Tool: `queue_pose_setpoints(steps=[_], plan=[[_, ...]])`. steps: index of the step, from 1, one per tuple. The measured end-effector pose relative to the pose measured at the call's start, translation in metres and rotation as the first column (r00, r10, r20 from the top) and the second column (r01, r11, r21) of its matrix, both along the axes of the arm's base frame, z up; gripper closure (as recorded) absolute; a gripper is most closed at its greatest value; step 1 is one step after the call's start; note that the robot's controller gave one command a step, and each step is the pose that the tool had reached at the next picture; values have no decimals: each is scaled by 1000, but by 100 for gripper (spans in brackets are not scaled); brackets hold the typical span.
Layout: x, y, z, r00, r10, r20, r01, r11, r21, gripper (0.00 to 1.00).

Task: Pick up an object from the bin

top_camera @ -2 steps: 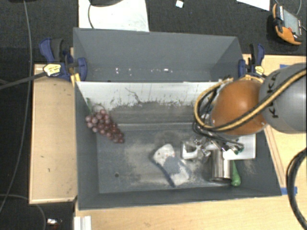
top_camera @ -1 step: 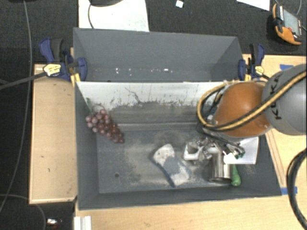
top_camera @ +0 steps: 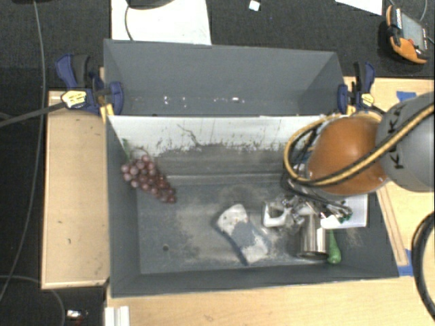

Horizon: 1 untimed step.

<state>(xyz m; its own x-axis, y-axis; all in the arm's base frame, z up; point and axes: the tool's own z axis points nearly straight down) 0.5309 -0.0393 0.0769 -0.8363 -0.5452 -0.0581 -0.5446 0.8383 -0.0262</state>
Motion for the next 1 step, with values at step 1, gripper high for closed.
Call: queue_pose_setpoints(steps=[1], plan=[[-1,5,47,995,-97,-8,97,995,8,100]])
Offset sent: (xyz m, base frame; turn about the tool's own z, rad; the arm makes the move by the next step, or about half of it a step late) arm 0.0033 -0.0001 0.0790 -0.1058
